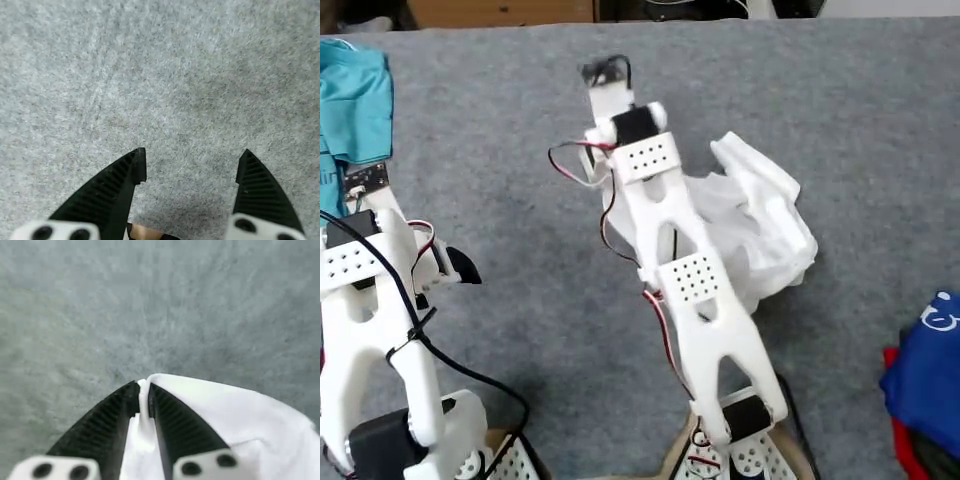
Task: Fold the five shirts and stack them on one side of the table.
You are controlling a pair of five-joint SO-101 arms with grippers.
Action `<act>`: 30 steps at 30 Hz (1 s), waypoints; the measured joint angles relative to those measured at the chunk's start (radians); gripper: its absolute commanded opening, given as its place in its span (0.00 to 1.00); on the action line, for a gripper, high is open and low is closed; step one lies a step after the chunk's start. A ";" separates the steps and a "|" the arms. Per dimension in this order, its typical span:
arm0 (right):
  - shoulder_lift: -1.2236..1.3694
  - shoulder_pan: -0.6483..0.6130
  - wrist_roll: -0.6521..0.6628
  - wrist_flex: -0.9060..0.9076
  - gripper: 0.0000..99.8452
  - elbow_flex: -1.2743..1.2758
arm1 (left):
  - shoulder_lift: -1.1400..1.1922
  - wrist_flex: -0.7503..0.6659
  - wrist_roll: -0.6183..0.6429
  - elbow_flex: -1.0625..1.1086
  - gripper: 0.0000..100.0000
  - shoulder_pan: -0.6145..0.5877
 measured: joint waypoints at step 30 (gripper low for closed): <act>-0.172 0.802 0.146 -0.299 0.01 -0.012 | 0.184 -0.354 0.244 -0.183 0.30 1.002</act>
